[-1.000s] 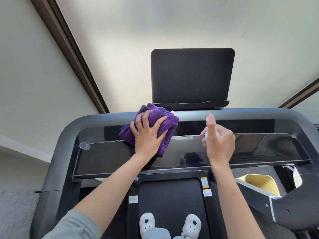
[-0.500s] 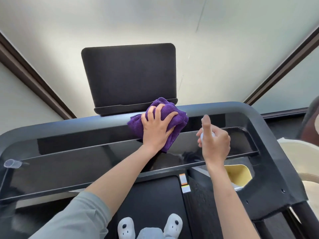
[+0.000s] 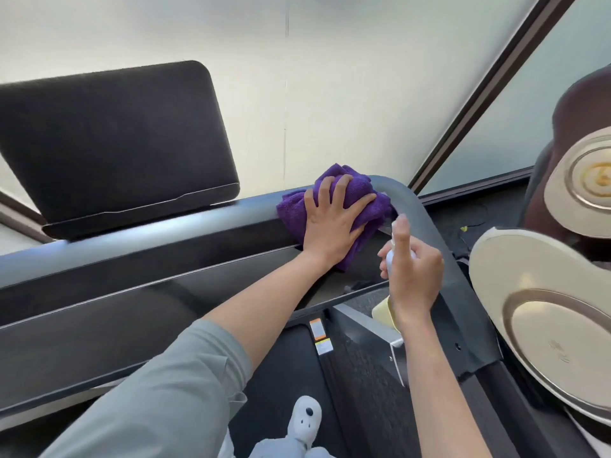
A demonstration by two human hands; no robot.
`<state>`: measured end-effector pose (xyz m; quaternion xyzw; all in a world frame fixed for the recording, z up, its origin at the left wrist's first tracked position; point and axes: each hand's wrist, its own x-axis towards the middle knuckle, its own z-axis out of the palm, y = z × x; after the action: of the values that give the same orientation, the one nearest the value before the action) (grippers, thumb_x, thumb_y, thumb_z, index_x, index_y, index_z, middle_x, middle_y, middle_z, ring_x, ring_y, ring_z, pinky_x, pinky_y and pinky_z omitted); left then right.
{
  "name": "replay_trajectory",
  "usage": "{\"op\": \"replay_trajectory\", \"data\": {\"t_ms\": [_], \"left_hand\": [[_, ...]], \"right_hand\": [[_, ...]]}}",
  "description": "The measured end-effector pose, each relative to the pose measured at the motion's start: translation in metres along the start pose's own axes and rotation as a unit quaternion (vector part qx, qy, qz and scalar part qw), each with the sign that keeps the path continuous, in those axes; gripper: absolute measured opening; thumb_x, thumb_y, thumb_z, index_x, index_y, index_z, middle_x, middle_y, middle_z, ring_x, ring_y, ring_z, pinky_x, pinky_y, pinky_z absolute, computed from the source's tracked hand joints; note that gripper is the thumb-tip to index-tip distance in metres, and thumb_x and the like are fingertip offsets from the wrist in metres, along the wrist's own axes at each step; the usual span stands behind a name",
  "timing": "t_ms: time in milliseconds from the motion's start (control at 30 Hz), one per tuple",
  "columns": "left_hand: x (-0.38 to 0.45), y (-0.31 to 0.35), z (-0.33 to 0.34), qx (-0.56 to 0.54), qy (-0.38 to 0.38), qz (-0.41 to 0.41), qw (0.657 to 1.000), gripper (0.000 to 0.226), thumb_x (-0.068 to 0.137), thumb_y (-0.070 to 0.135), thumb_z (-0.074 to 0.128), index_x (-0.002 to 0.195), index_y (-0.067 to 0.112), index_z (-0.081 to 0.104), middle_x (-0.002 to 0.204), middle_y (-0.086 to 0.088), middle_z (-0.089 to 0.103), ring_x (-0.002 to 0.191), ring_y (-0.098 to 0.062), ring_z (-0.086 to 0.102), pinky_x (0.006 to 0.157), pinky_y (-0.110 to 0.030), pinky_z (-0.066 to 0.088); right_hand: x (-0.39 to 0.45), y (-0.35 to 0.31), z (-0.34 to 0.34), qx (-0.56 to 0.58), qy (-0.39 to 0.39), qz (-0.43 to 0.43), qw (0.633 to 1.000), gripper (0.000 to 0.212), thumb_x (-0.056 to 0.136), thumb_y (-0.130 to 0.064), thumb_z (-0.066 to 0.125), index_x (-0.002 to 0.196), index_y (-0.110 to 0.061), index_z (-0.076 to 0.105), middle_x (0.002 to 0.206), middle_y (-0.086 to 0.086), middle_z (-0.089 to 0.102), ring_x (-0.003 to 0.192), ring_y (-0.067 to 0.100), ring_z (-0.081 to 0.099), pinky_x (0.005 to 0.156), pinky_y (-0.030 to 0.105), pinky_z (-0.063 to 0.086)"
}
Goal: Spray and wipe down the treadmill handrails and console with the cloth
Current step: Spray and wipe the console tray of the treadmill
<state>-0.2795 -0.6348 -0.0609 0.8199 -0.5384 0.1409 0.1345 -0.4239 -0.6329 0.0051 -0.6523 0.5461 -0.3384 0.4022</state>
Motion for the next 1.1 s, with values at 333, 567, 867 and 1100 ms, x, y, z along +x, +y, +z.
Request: {"op": "replay_trajectory", "data": {"t_ms": [333,567,867,1100], "left_hand": [[-0.045,0.016,-0.010,-0.104,-0.044,0.021,0.993,0.050,0.085,0.058,0.041,0.127,0.041,0.061,0.147,-0.004,0.042,0.134,-0.029,0.023,0.106,-0.047,0.013],[-0.082,-0.015,-0.029,-0.111,-0.085,0.018,0.990,0.052,0.086,0.062,0.036,0.130,0.044,0.058,0.147,-0.002,0.042,0.132,-0.029,0.026,0.103,-0.047,0.015],[-0.148,-0.086,-0.061,-0.096,-0.068,-0.053,0.992,0.051,0.084,0.065,0.041,0.129,0.046,0.057,0.144,-0.002,0.045,0.129,-0.028,0.032,0.103,-0.046,0.020],[-0.216,-0.169,-0.093,-0.083,-0.068,-0.115,0.988,0.053,0.085,0.067,0.041,0.134,0.048,0.051,0.148,-0.001,0.040,0.133,-0.028,0.033,0.109,-0.047,0.021]], "right_hand": [[0.001,0.009,-0.020,-0.007,0.031,0.011,0.999,0.082,0.077,-0.085,0.027,0.054,-0.015,0.062,0.042,-0.001,0.056,0.056,0.024,0.061,0.068,0.036,0.047],[-0.026,-0.003,0.004,-0.004,-0.006,-0.008,1.000,0.084,0.077,-0.085,0.026,0.052,-0.012,0.061,0.044,0.000,0.056,0.064,0.018,0.065,0.069,0.029,0.044],[-0.080,-0.025,0.039,-0.013,-0.048,-0.033,0.998,0.081,0.078,-0.084,0.027,0.051,-0.015,0.059,0.043,0.000,0.056,0.058,0.025,0.062,0.066,0.034,0.046],[-0.138,-0.051,0.097,-0.014,-0.095,-0.046,0.994,0.080,0.077,-0.086,0.027,0.049,-0.018,0.059,0.043,0.000,0.056,0.058,0.028,0.063,0.068,0.036,0.046]]}}
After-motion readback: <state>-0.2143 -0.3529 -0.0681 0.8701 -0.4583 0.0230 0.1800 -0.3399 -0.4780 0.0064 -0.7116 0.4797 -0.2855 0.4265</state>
